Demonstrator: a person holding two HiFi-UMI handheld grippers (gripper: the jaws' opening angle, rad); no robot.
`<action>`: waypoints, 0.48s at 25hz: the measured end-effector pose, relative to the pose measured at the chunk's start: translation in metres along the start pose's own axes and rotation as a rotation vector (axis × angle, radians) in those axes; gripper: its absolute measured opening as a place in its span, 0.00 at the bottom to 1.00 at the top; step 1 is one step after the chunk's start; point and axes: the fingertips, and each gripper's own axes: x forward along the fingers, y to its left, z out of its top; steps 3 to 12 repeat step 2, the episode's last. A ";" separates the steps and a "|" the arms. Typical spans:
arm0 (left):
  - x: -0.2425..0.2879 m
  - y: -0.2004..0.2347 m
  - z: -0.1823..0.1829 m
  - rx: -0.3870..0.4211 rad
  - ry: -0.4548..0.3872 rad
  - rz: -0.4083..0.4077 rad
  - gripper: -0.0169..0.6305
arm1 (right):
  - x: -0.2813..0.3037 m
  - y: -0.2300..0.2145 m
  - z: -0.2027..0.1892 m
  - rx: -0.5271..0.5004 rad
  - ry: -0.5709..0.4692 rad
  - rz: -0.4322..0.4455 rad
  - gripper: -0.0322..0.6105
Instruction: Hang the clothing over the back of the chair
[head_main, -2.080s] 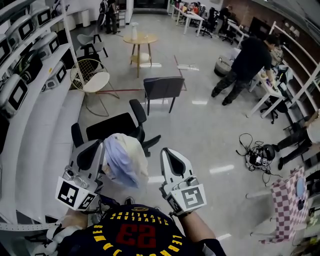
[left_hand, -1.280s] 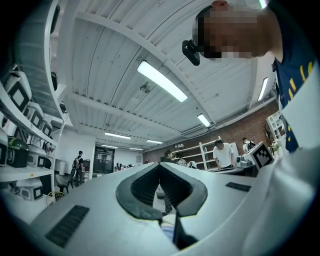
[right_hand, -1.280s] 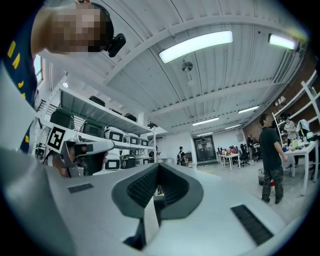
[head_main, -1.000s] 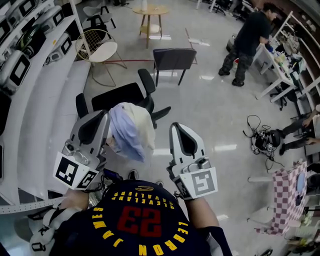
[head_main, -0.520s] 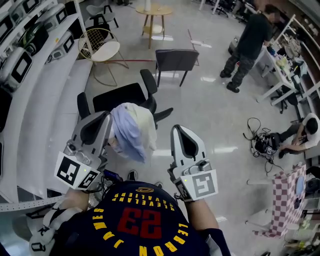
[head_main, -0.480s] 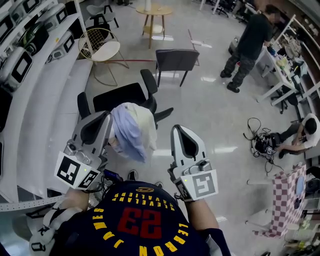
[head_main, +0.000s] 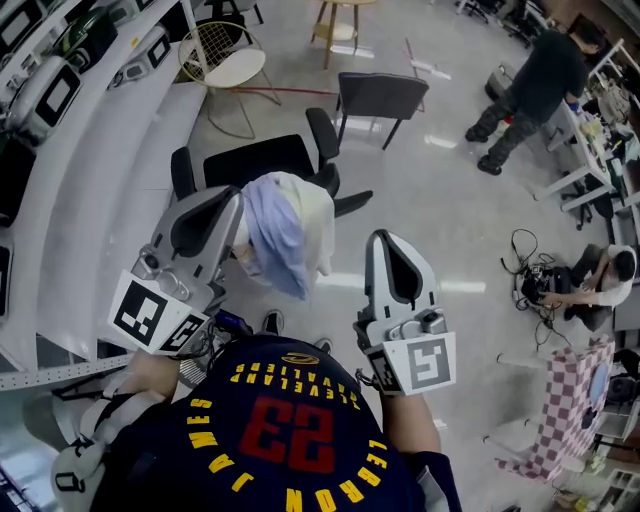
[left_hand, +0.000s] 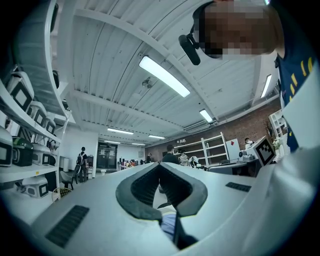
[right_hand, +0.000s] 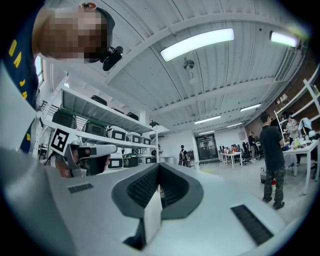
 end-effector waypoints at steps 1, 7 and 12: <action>-0.001 0.003 0.000 0.003 -0.002 0.002 0.03 | 0.002 0.001 -0.001 -0.009 -0.005 0.004 0.06; -0.001 0.007 0.000 0.005 -0.004 0.004 0.03 | 0.004 0.002 -0.001 -0.019 -0.009 0.009 0.06; -0.001 0.007 0.000 0.005 -0.004 0.004 0.03 | 0.004 0.002 -0.001 -0.019 -0.009 0.009 0.06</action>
